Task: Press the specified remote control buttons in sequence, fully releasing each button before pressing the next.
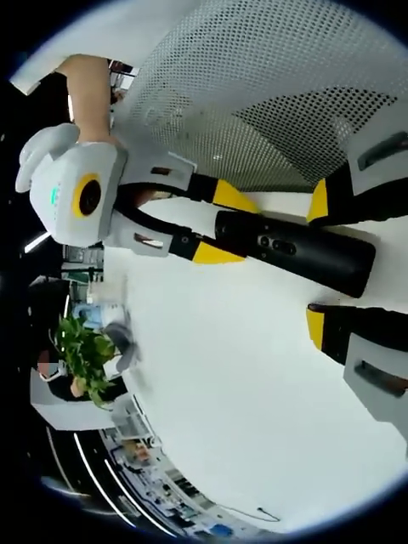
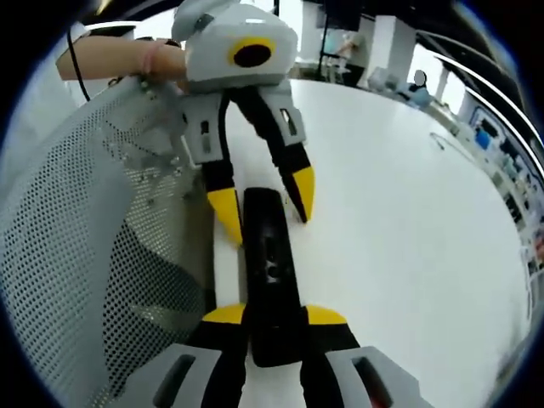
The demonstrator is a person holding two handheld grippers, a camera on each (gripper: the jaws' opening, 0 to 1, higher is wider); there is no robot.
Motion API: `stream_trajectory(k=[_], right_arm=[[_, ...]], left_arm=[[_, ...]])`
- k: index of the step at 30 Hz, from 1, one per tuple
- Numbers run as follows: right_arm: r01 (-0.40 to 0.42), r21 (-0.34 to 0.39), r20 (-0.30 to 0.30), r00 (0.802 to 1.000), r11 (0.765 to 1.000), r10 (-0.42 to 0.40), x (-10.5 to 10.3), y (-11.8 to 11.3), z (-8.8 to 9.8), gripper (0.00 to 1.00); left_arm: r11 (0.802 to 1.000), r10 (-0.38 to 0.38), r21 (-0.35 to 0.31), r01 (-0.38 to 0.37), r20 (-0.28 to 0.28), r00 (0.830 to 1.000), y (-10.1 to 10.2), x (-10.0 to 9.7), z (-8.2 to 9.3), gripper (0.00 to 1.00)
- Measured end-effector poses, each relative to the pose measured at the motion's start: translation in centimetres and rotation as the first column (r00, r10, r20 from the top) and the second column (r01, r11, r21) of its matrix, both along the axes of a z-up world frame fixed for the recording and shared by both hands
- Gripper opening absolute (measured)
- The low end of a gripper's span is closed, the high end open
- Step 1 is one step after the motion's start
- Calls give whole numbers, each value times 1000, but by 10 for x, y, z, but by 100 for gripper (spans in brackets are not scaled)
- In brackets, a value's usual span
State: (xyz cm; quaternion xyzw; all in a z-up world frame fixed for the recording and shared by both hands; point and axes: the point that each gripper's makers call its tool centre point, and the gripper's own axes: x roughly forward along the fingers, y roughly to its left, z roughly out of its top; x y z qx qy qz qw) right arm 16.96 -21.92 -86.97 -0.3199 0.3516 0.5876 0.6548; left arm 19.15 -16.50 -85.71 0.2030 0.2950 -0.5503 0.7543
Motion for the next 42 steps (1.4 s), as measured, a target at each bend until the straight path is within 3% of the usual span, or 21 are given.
stream_trajectory(k=[4,6,10,14,16,24,27,32,36,39,41,42], right_arm=[[18,8,2,1000,1000,-18,0,0,0,21],[20,9,10,1000,1000,-20,0,0,-1,21],[28,16,6,1000,999,-28,1,0,-1,21],[36,23,4,999,999,-37,1,0,-1,21],[34,23,3,999,999,-35,1,0,-1,21],[25,15,3,1000,1000,-25,0,0,-1,21],[28,16,3,1000,999,-28,0,0,0,21],[31,13,3,1000,999,-31,1,0,0,21],[30,9,3,1000,1000,-30,1,0,0,21],[31,9,2,1000,999,-31,1,0,0,21],[31,8,3,1000,999,-31,1,0,0,21],[32,9,3,999,999,-32,1,0,0,21]], left_arm=[[995,69,-73,-69,8,998,5,9,24,43],[983,123,-138,-120,17,992,6,16,43,45],[914,259,-325,-243,5,966,11,30,88,56],[892,323,-354,-281,66,944,27,31,108,59],[866,361,-393,-310,61,931,33,29,119,61],[826,431,-441,-352,91,898,51,18,139,72],[785,466,-493,-375,71,882,56,15,150,72],[756,510,-500,-424,43,859,66,11,147,75],[710,566,-526,-468,31,824,76,10,147,85],[658,627,-573,-489,56,777,87,15,155,89],[637,646,-616,-463,99,757,90,16,164,88],[610,677,-642,-464,118,727,95,18,169,89]])
